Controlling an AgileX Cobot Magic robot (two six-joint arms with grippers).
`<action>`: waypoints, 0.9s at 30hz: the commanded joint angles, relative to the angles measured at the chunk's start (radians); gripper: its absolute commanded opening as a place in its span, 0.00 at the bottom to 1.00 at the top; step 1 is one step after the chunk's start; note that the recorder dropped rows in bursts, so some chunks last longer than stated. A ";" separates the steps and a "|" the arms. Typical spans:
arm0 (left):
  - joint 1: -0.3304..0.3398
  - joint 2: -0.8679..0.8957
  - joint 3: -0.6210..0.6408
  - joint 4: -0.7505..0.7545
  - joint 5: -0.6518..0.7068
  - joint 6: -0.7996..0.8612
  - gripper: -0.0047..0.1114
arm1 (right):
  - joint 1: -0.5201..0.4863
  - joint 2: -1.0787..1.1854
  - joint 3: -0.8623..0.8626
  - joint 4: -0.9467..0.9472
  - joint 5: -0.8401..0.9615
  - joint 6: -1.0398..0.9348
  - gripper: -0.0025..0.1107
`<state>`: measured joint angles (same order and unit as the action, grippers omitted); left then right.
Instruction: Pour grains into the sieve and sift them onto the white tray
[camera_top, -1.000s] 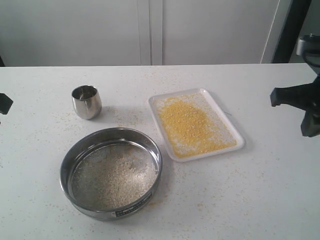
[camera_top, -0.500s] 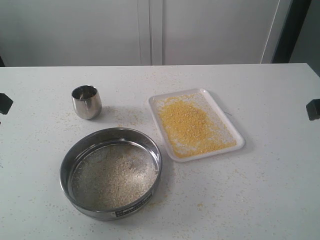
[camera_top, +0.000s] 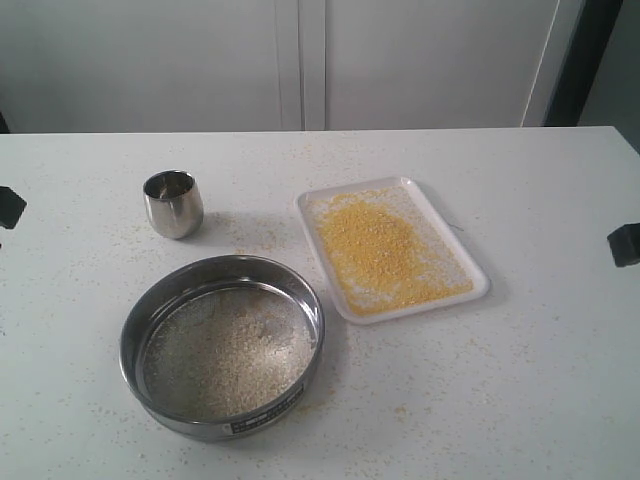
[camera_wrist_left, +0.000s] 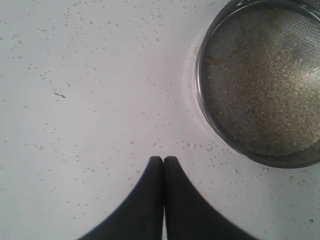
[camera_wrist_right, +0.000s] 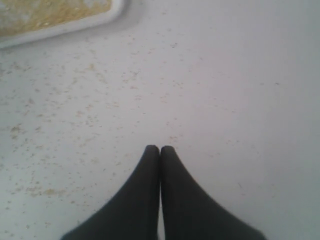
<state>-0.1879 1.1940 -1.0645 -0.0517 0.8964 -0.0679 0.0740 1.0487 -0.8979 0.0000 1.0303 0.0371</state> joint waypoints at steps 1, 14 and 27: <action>0.001 -0.011 0.008 0.000 0.009 -0.002 0.04 | -0.016 -0.034 0.003 -0.143 0.012 0.171 0.02; 0.001 -0.011 0.008 0.000 0.009 -0.002 0.04 | -0.016 -0.261 0.048 -0.214 -0.055 0.228 0.02; 0.001 -0.011 0.008 0.000 0.009 -0.002 0.04 | -0.014 -0.508 0.191 -0.122 -0.220 0.091 0.02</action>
<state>-0.1879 1.1940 -1.0645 -0.0517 0.8964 -0.0679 0.0643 0.5840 -0.7311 -0.1331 0.8570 0.1575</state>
